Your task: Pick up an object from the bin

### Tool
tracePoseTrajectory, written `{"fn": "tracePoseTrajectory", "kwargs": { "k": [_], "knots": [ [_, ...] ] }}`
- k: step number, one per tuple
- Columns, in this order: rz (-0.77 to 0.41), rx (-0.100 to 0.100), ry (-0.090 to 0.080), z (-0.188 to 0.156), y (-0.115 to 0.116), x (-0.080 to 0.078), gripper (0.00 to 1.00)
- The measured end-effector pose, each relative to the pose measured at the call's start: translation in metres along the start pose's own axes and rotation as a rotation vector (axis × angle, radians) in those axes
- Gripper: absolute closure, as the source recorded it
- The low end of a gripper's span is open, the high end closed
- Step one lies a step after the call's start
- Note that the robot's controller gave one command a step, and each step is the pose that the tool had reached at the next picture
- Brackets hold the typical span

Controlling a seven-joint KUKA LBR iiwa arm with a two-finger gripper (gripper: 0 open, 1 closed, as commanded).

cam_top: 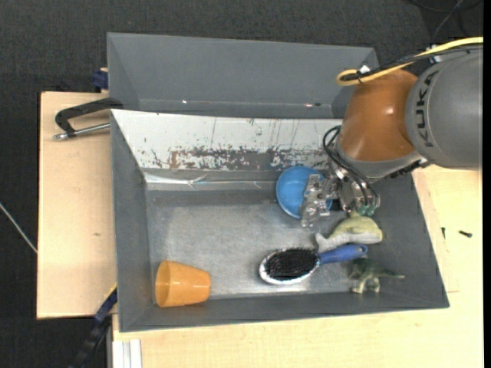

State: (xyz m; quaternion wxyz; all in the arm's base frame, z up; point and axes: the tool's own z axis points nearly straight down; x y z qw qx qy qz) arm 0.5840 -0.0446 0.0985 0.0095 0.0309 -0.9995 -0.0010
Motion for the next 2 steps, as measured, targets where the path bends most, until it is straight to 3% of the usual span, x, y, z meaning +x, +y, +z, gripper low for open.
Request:
{"fn": "tracePoseTrajectory", "kwargs": {
  "k": [1,2],
  "knots": [
    [-0.048,0.005,-0.035,-0.1532,-0.0051,-0.0054,1.0],
    [-0.044,0.004,-0.028,-0.1603,-0.0112,0.0004,1.0]
  ]
}}
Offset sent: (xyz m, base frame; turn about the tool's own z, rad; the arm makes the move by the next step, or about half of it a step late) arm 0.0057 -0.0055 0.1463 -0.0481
